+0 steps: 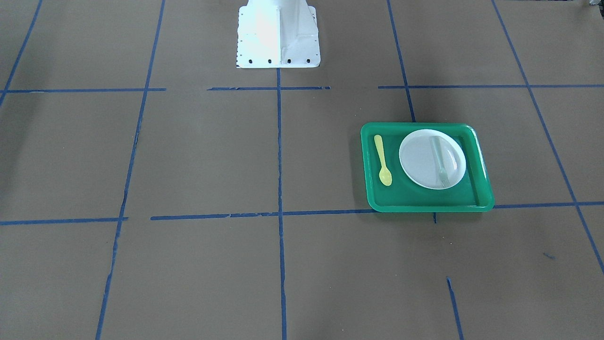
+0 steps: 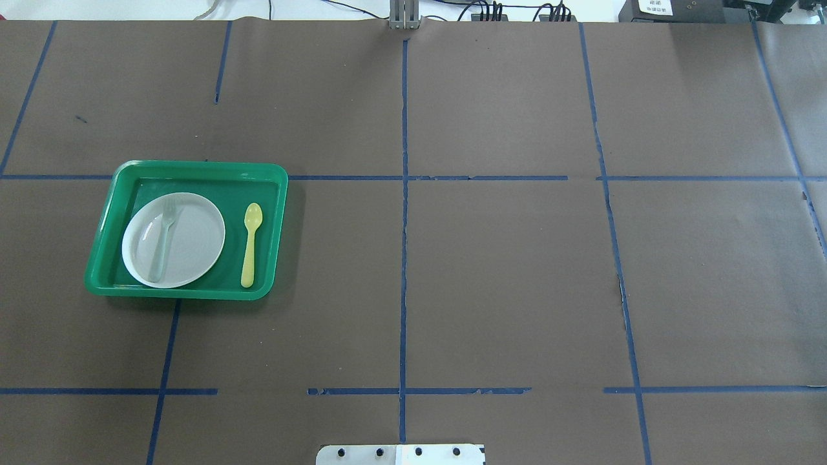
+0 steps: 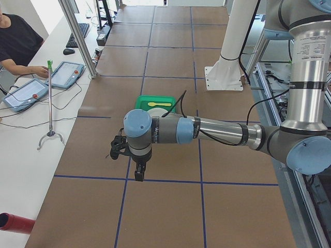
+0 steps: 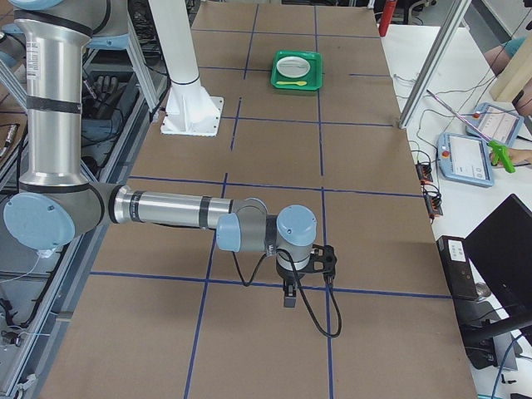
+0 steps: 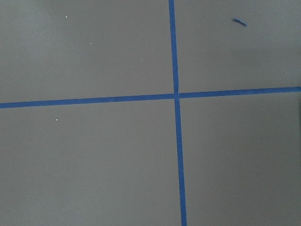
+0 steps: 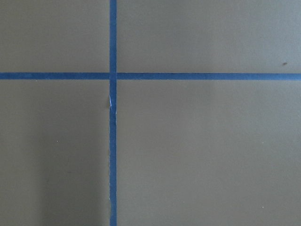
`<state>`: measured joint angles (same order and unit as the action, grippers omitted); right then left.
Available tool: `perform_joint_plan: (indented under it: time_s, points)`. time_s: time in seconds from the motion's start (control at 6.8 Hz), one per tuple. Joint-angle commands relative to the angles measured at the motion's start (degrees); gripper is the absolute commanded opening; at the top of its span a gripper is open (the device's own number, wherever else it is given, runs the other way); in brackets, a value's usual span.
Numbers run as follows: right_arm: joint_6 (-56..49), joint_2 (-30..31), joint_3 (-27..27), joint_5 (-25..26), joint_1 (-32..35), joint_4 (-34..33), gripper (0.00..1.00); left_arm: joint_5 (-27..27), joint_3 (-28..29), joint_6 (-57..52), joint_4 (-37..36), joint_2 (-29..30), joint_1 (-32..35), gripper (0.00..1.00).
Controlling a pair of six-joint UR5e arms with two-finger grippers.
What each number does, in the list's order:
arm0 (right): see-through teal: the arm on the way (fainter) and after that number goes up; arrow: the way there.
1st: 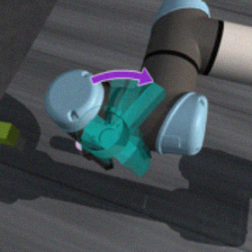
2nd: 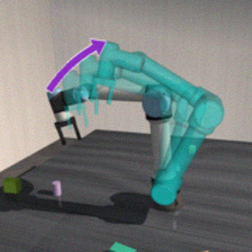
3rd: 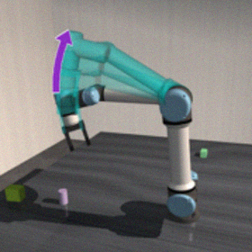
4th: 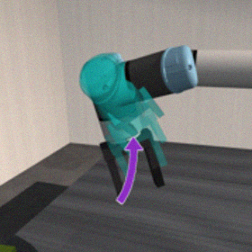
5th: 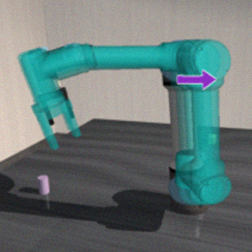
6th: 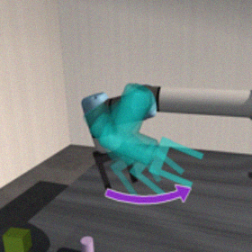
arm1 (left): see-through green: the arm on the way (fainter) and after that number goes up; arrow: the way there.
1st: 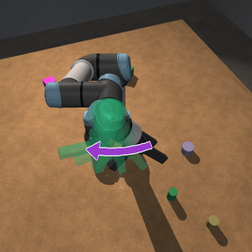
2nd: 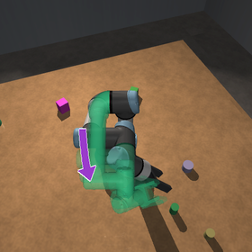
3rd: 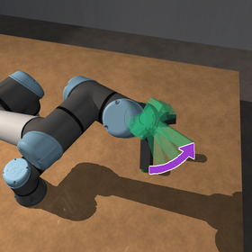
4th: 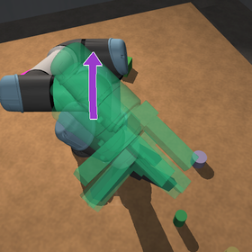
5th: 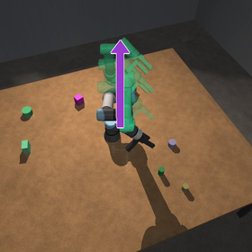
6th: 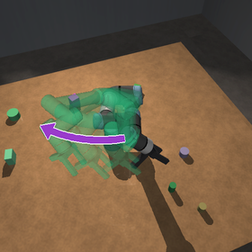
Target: Place spoon
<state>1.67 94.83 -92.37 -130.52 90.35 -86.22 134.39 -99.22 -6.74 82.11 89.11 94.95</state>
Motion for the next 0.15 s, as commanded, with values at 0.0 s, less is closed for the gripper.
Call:
perform_joint_plan:
  time_s: [0.0]
  points:
    - [0.0,0.0,0.0,0.1,0.0,0.0,1.00,0.0,0.1,0.0,0.2,0.0,0.0,1.00]
